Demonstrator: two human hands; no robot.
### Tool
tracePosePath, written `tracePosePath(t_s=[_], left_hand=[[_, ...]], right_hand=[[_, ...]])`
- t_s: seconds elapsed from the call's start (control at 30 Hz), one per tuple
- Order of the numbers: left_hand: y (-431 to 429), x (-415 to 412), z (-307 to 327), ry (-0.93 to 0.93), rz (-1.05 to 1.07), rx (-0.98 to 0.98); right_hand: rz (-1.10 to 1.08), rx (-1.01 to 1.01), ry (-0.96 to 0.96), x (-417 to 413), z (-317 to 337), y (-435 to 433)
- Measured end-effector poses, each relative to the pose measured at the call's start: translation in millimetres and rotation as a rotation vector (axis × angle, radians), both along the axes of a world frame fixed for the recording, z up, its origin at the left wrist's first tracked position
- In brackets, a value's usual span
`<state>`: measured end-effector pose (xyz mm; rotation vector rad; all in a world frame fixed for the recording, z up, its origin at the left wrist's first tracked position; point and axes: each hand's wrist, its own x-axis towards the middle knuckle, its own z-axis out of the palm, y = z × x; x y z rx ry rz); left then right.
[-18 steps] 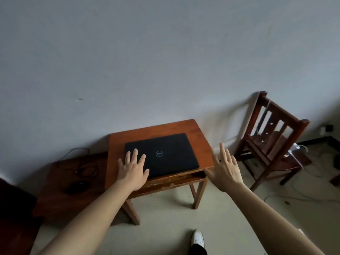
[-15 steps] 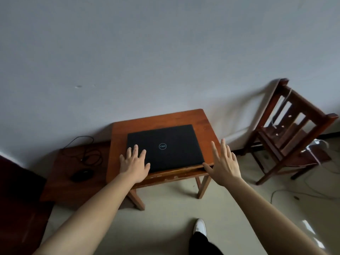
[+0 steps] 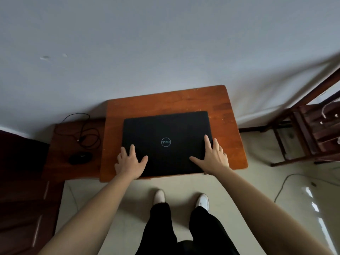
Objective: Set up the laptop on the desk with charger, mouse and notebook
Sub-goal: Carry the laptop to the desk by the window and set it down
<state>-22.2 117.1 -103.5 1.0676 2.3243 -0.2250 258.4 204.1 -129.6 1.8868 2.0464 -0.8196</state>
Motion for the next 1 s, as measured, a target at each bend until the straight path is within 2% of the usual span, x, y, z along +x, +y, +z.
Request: tracePosePath(t_s=[0.13, 0.23, 0.4, 0.6, 0.67, 0.77, 0.9, 1.0], left_hand=[[26.4, -21.3, -18.9, -0.145, 0.266, 0.026], [43.7, -29.8, -30.1, -0.105, 0.246, -0.024], [39.4, -30.4, -35.7, -0.061, 0.207, 0.079], [50.4, -43.7, -36.0, -0.200, 0.420, 0.108], [53.4, -54.5, -35.3, -0.307, 0.566, 0.123], [62.4, -77.0, -27.4, -0.588, 0.845, 0.190], [65.2, -94.4, -13.1, -0.884, 0.976, 0.183], [61.6, -102.8, -5.0, -0.950, 0.971, 0.156]], right_hand=[[-0.254, -0.040, 0.022, -22.4, -3.5, 18.8], [-0.343, -0.045, 0.005, -36.0, -5.5, 26.9], [-0.463, -0.083, 0.038, -36.4, -6.7, 37.7], [-0.586, -0.237, 0.080, -34.5, -11.7, 56.7], [-0.605, -0.268, 0.102, -34.0, -10.5, 59.0], [-0.698, -0.277, 0.246, -31.4, -3.1, 60.0], [-0.892, -0.387, 0.513, -25.9, 6.4, 60.3], [-0.930, -0.506, 0.706, -22.7, 11.5, 59.7]])
